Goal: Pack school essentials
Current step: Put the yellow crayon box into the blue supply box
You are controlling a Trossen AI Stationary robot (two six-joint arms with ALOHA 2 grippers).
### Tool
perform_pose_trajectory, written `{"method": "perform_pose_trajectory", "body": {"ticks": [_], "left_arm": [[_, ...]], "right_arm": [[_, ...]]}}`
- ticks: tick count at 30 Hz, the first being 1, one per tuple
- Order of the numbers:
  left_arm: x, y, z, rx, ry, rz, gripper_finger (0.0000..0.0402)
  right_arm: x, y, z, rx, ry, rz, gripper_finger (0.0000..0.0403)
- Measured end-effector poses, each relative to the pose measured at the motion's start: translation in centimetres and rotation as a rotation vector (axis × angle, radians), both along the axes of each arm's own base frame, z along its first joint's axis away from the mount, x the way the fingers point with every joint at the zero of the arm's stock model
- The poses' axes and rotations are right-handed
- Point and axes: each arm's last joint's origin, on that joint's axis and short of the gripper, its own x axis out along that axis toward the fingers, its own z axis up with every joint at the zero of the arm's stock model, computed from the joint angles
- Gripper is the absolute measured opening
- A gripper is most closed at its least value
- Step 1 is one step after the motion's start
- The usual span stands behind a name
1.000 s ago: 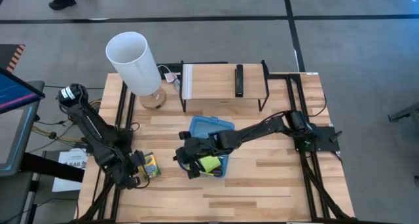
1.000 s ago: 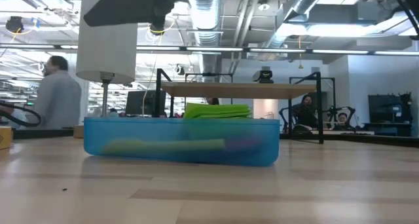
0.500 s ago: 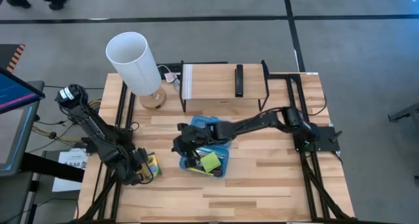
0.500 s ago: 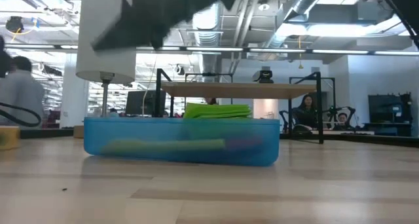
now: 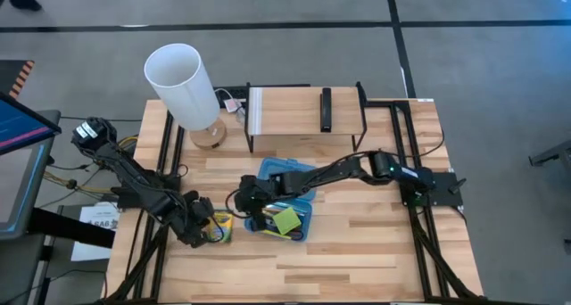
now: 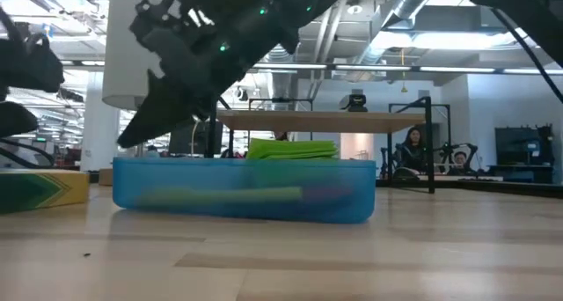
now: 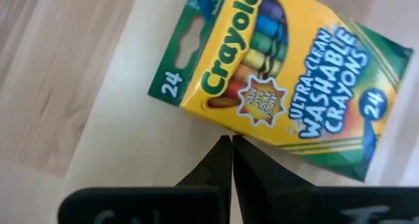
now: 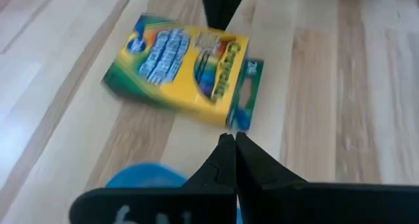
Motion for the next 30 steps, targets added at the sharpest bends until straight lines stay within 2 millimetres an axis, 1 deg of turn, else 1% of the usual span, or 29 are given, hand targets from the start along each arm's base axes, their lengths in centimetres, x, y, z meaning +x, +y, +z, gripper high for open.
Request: {"method": "perform_pose_trajectory", "body": {"ticks": [2,4,9,13,16,24,30], "left_arm": [[0.3,0.0,0.1,-0.006,-0.017,-0.014,0.0],[0.5,0.0,0.1,-0.013,-0.033,-0.023,0.0],[0.8,-0.2,0.3,-0.038,-0.063,-0.023,0.0],[1.0,-0.4,0.2,-0.049,-0.073,-0.026,0.0],[1.3,-0.7,-0.1,-0.05,-0.074,-0.042,0.0],[2.4,-2.0,-1.9,-0.092,-0.036,-0.091,0.0],[2.9,-3.0,-2.3,-0.138,-0.088,-0.11,0.0]], "right_arm": [[0.2,0.0,-0.6,0.0,0.002,0.0,0.001],[0.1,0.1,-0.8,-0.003,0.025,0.002,0.0008],[0.0,0.2,-0.8,-0.003,0.036,0.004,0.0008],[-0.1,0.8,-0.8,0.0,0.034,0.012,0.0009],[-0.3,1.9,-0.8,0.0,0.04,0.031,0.0007],[-1.1,5.8,-0.9,0.001,0.051,0.095,0.0007],[-1.8,8.1,-1.0,0.006,0.079,0.125,0.0007]]}}
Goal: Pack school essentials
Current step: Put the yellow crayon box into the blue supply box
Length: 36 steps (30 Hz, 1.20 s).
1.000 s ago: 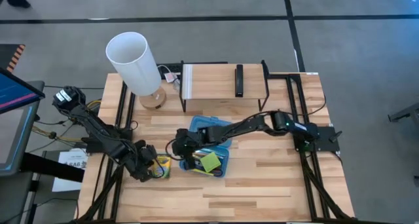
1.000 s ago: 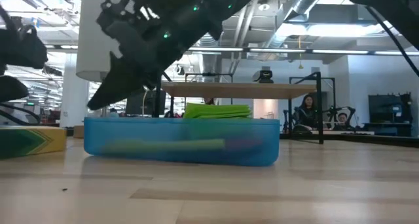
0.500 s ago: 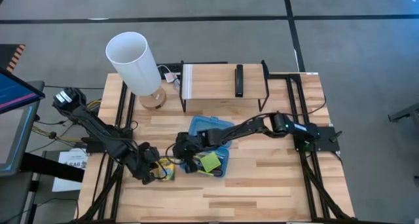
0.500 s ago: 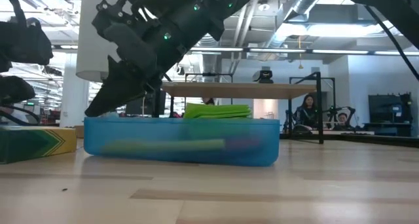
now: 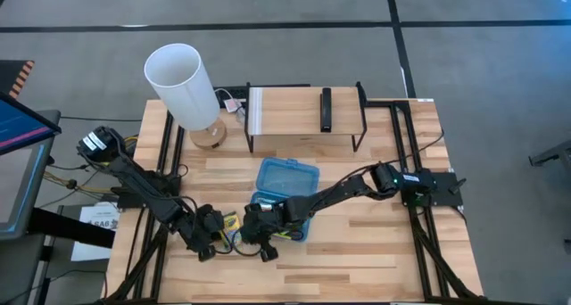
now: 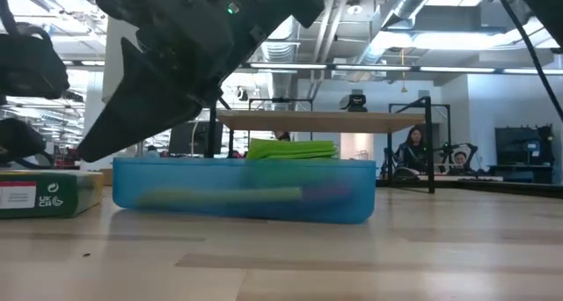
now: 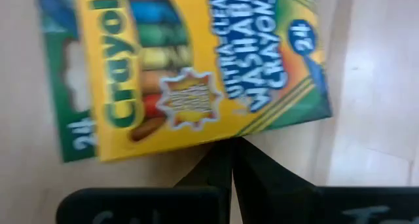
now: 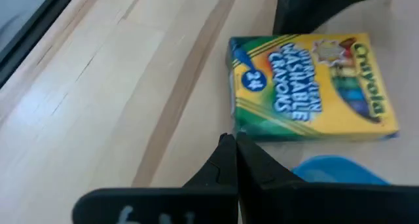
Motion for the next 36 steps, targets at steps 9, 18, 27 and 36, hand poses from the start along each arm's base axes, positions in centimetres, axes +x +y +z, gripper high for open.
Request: {"method": "perform_pose_trajectory", "body": {"ticks": [9,18,27,36], "left_arm": [[0.4,-1.3,0.8,-0.026,-0.092,-0.066,0.0],[0.4,-1.2,0.8,-0.003,-0.116,-0.055,0.0],[0.6,-1.3,1.0,0.004,-0.148,-0.057,0.0],[-0.3,-0.8,0.8,-0.008,-0.017,-0.076,0.0]], "right_arm": [[-0.3,-0.1,-0.3,-0.001,0.049,-0.042,0.0007],[-0.4,-0.2,-0.5,-0.027,0.066,-0.074,0.0008],[-0.5,-0.5,-0.7,-0.051,0.08,-0.096,0.0008],[-1.1,-2.5,-1.2,-0.124,0.196,-0.197,0.0008]]}}
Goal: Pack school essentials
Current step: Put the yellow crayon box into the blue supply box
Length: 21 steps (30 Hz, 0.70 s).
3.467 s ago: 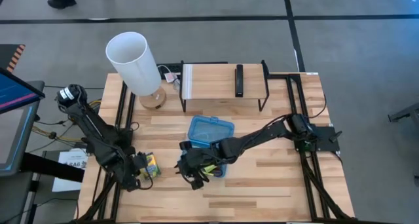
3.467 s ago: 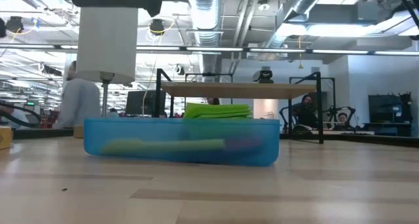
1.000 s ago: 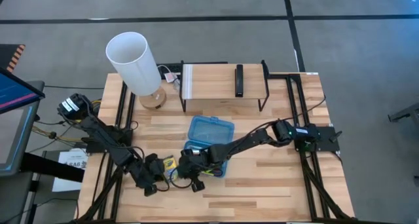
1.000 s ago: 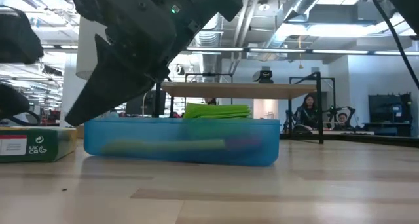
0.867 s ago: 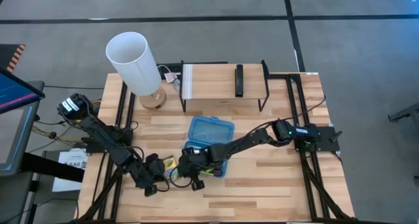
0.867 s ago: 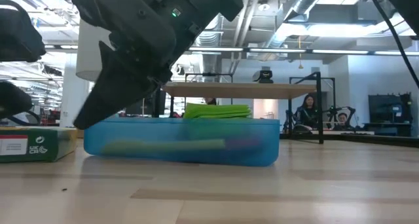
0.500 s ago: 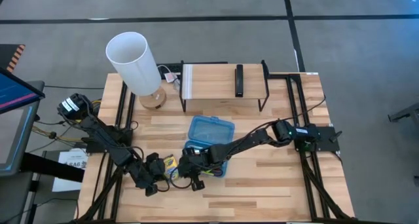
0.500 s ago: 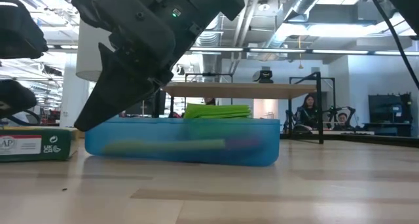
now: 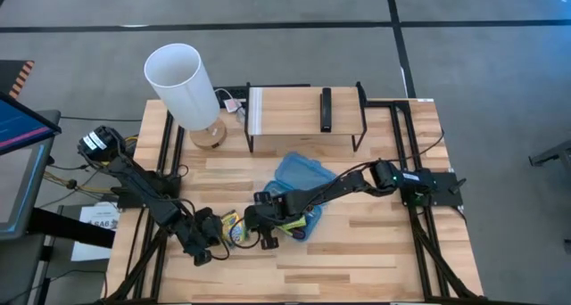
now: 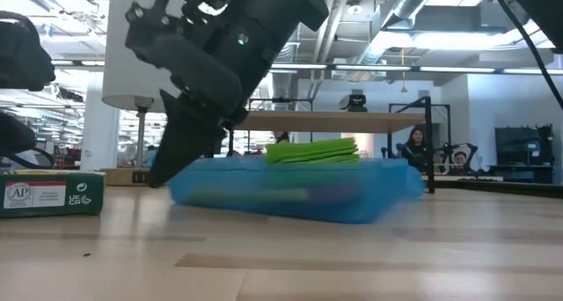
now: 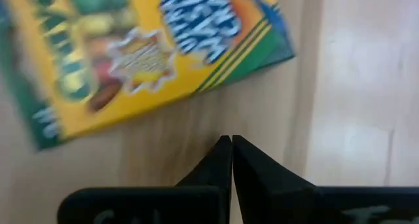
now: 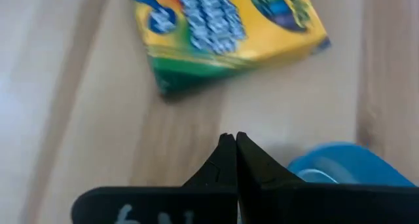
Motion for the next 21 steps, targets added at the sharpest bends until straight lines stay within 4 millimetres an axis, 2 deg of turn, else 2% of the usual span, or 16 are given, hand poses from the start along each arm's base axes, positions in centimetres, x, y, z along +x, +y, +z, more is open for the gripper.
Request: {"method": "perform_pose_trajectory", "body": {"ticks": [7,12,15,21], "left_arm": [[-1.4,1.6,1.6,0.054,0.025,0.069,0.0],[-2.5,3.8,3.1,0.209,-0.045,0.158,0.0],[-2.4,5.1,3.5,0.276,-0.074,0.213,0.0],[-1.1,6.4,3.0,0.294,-0.015,0.199,0.0]], "right_arm": [[-0.1,0.7,-0.1,-0.007,-0.009,0.008,0.0008],[-0.5,2.2,-0.2,-0.004,-0.003,0.034,0.0008],[-0.8,3.2,-0.2,-0.001,-0.009,0.052,0.0008],[-1.3,4.6,-0.5,0.011,0.011,0.07,0.0008]]}}
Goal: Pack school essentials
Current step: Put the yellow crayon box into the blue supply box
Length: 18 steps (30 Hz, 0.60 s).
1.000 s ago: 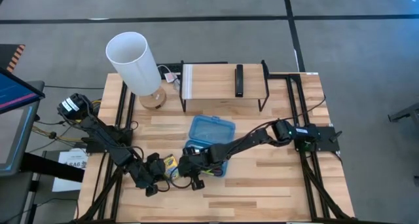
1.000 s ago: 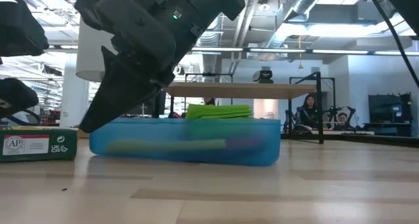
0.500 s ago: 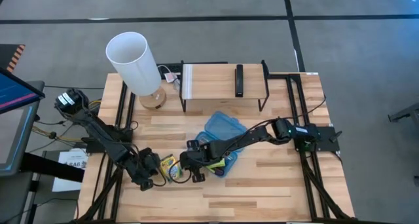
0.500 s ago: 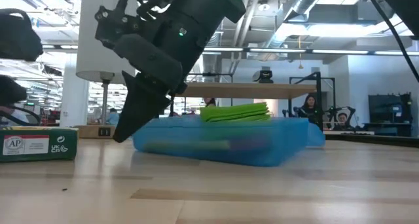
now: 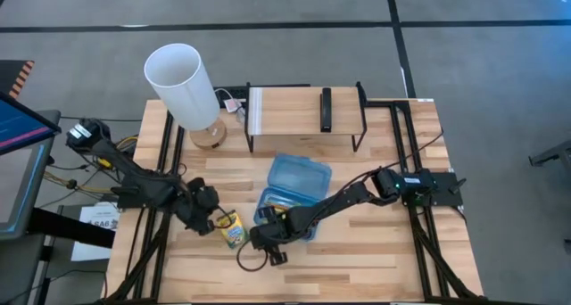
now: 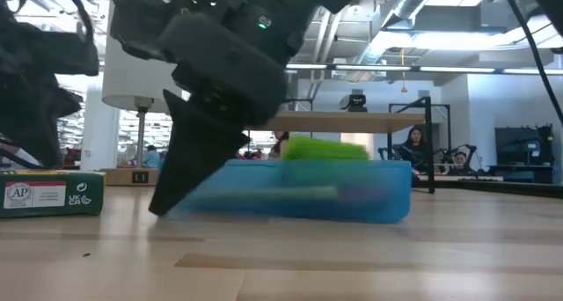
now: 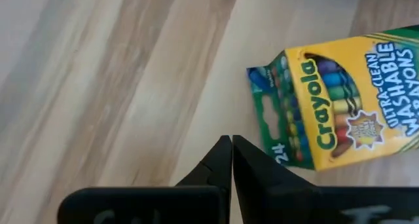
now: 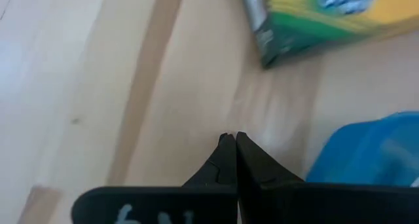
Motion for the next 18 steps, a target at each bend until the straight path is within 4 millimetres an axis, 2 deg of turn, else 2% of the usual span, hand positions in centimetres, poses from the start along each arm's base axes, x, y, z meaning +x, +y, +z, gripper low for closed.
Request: {"method": "perform_pose_trajectory", "body": {"ticks": [5,11,18], "left_arm": [[1.2,0.1,-0.5,-0.043,0.009,-0.049,0.0],[2.4,-0.7,-1.2,-0.121,0.008,-0.099,0.0],[3.5,-2.6,-2.8,-0.231,0.005,-0.13,0.0]], "right_arm": [[-0.4,0.2,-0.2,-0.009,0.038,-0.001,0.0008],[-0.5,0.3,-0.2,0.0,0.048,-0.017,0.0008],[-1.2,2.2,-0.2,0.028,0.053,-0.033,0.0008]]}}
